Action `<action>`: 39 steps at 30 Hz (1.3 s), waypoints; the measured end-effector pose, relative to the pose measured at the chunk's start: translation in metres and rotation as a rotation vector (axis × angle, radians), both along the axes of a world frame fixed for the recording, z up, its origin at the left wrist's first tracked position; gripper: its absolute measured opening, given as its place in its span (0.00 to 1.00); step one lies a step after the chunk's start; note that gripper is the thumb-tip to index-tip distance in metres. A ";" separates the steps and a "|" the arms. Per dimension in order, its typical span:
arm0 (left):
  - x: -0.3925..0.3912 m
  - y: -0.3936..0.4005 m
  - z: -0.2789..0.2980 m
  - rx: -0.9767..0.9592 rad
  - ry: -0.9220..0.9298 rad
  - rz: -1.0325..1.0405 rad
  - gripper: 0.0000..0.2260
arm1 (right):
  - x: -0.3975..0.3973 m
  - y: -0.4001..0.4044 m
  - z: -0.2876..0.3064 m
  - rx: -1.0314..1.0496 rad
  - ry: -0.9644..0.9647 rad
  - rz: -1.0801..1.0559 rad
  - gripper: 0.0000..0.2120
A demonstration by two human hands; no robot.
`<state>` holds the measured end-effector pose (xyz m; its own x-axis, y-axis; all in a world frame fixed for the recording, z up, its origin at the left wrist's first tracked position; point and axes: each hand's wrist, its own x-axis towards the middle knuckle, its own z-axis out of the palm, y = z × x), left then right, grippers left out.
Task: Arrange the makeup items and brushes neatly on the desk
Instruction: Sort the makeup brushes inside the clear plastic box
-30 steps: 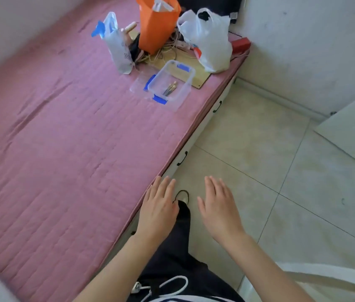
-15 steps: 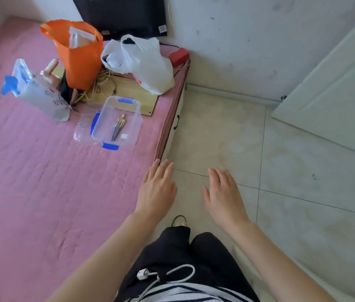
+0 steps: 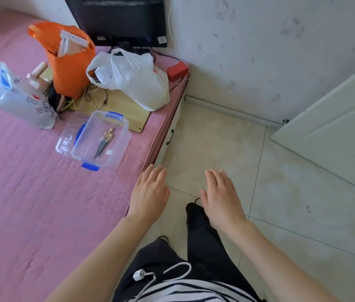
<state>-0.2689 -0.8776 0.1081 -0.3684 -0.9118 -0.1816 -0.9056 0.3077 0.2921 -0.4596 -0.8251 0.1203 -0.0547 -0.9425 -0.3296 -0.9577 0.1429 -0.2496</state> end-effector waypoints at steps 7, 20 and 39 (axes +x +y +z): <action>-0.051 -0.013 0.001 0.059 -0.008 0.248 0.23 | -0.046 -0.070 -0.005 0.058 0.026 0.302 0.28; -0.037 -0.057 -0.015 0.137 0.029 0.639 0.25 | -0.023 -0.195 -0.015 0.037 -0.003 0.621 0.28; 0.117 -0.216 -0.091 0.187 0.069 0.826 0.20 | 0.170 -0.377 -0.089 0.101 0.033 0.932 0.25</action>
<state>-0.1519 -1.0935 0.0168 0.3872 -0.8499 -0.3574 -0.7964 -0.5036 0.3348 -0.2893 -1.2024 0.0313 0.6974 -0.5782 -0.4235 -0.7032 -0.6660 -0.2487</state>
